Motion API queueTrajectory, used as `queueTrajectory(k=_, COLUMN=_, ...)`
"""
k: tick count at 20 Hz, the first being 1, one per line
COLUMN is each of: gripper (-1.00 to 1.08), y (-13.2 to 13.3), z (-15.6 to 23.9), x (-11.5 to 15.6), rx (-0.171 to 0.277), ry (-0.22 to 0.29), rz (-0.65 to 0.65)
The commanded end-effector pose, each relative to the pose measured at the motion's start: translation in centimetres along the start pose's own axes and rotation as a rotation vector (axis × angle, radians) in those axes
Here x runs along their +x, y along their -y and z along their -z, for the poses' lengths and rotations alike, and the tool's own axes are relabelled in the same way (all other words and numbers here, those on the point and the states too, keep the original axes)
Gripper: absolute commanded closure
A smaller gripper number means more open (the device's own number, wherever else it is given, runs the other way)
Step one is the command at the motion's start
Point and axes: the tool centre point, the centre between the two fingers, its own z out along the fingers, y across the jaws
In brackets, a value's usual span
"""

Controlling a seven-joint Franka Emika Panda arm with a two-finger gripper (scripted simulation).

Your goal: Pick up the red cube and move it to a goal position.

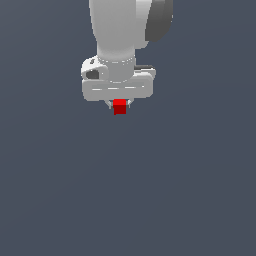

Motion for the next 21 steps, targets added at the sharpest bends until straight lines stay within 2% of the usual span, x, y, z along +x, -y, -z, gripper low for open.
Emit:
queueTrajectory(k=1, gripper=1.08, y=0.5, z=2.9, x=-0.5, rx=0.0, ry=0.001, rz=0.0)
queueTrajectory(k=11, gripper=1.08, y=2.1, z=10.9, x=-1.6, rx=0.0, ry=0.001, rz=0.0)
queueTrajectory(k=21, gripper=1.08, y=2.5, z=13.2, x=-1.7, rx=0.0, ry=0.001, rz=0.0)
